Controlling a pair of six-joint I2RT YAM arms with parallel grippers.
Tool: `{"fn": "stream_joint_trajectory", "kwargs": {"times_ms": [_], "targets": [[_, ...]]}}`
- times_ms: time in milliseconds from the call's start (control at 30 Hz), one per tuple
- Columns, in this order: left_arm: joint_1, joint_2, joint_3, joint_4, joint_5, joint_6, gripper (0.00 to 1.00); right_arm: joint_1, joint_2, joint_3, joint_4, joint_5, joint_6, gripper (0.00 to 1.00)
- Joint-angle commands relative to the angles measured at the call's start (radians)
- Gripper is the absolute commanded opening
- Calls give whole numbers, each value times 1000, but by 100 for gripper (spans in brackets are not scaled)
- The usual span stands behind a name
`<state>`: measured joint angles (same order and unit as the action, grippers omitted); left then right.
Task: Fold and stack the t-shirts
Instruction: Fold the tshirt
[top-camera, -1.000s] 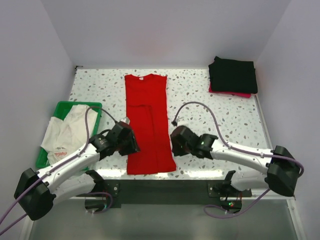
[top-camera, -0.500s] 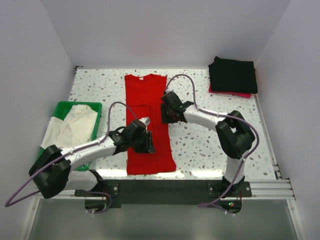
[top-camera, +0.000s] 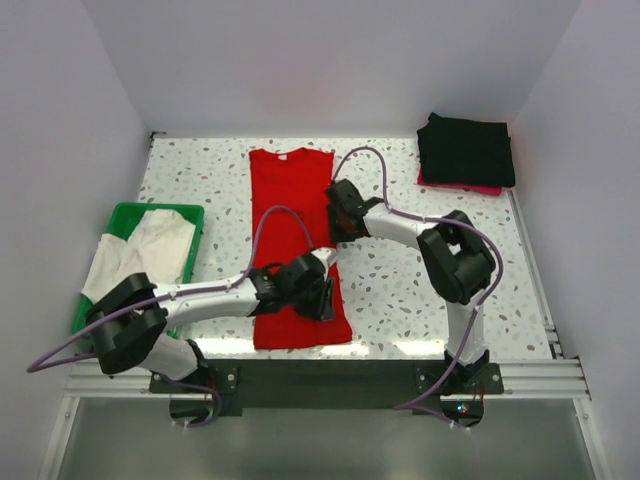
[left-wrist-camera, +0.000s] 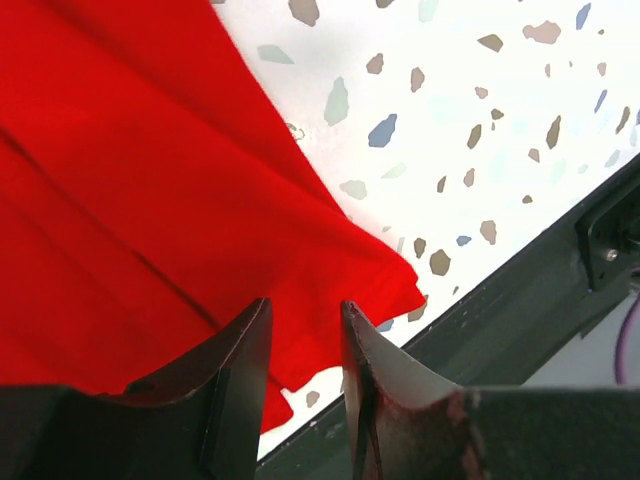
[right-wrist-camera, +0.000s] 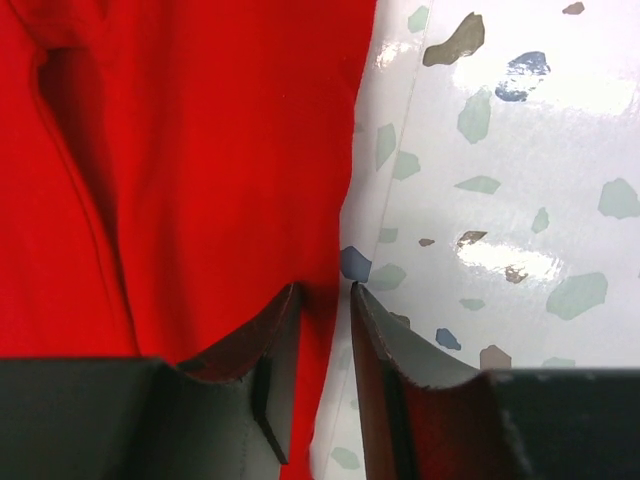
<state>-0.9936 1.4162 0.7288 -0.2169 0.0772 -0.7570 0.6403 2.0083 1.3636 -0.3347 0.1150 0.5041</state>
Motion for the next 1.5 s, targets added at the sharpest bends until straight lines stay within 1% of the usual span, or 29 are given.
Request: {"fn": "stream_joint_trajectory", "kwargs": {"times_ms": [0,100,167,267,300,400,500,700,1033,1133,1167,1233,1267,1333,1367,1400,1467], "targets": [[-33,32,49,24,-74,45,38,-5,14,23,22,-6,-9,24],[-54,55,35,39,-105,45,37,-13,14,26,19,-9,-13,15],[-68,79,31,48,-106,42,34,-21,12,32,16,-12,-15,10],[-91,107,20,41,-123,28,24,-28,13,34,14,-17,-18,6],[-99,110,12,40,-126,18,18,-30,10,35,13,-17,-21,5],[-112,118,0,31,-131,4,6,-39,10,38,11,-20,-22,3],[-123,119,-6,10,-136,-4,0,-53,7,40,10,-24,-26,2],[-131,109,-35,-18,-136,-19,0,-79,10,58,6,-37,-36,2],[-131,69,-88,-18,-108,-36,0,-111,49,107,-10,-49,-64,2],[-131,47,-88,-13,-97,-36,0,-113,46,115,-26,-51,-68,6],[-131,37,-85,-6,-93,-31,0,-111,41,114,-38,-49,-72,13],[-131,-6,-72,2,-91,-25,0,-113,11,94,-40,-46,-70,23],[-131,-20,-66,10,-90,-21,0,-111,-6,85,-43,-46,-68,33],[-129,-64,-39,8,-93,-18,1,-113,-60,54,-52,-44,-64,41],[-128,-80,-31,2,-100,-18,3,-111,-83,40,-56,-44,-56,47],[-123,-95,-17,-1,-105,-22,9,-111,-104,23,-59,-44,-52,50],[-114,-138,-12,-15,-117,-30,12,-111,-181,-41,-47,-60,-32,52]]}}
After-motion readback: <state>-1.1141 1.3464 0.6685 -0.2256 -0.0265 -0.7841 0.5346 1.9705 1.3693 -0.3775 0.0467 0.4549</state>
